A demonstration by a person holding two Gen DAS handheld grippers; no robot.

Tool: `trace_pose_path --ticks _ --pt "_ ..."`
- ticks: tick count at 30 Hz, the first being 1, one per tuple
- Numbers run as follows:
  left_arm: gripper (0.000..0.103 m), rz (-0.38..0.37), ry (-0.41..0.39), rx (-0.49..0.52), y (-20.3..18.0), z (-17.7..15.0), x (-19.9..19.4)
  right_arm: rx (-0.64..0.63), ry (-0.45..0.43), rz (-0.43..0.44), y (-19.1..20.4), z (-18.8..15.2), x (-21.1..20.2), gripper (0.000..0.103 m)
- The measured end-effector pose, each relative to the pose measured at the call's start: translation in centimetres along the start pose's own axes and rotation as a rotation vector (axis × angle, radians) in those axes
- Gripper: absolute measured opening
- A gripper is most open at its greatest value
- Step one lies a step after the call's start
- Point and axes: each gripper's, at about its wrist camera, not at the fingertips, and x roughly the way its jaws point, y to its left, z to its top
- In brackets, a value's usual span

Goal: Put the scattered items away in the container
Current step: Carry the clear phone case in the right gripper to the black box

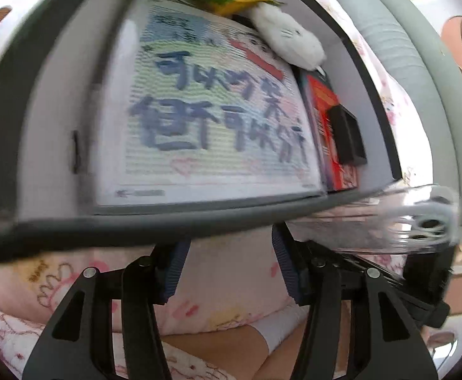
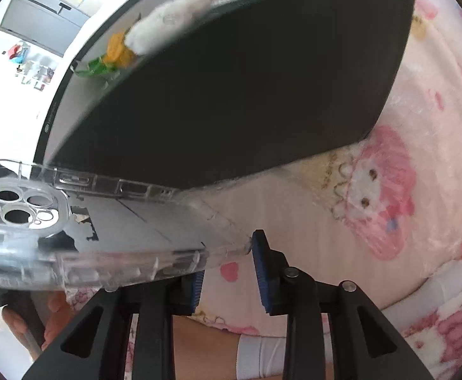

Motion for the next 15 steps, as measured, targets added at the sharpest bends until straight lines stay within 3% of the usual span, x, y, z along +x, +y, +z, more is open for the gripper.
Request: trace_pose_path --ticks 4,7,11,15 --pt "0.056 0.032 -0.009 0.017 0.3 -1.1 -0.8 -0.001 -0.055 0.019 -0.2 -0.7 -1.5 0.026" --pt "0.060 0.149 0.012 0.022 0.8 -1.9 -0.8 0.003 -0.001 0.004 -0.7 -0.9 -0.3 0.026" --pt "0.059 0.036 0.031 0.024 1.5 -3.1 -2.2 0.000 0.032 0.031 -1.1 -0.8 0.3 0.026" --pt "0.051 0.022 0.013 0.049 1.9 -4.7 -3.8 0.031 -0.097 0.067 -2.1 -0.7 -2.7 0.026"
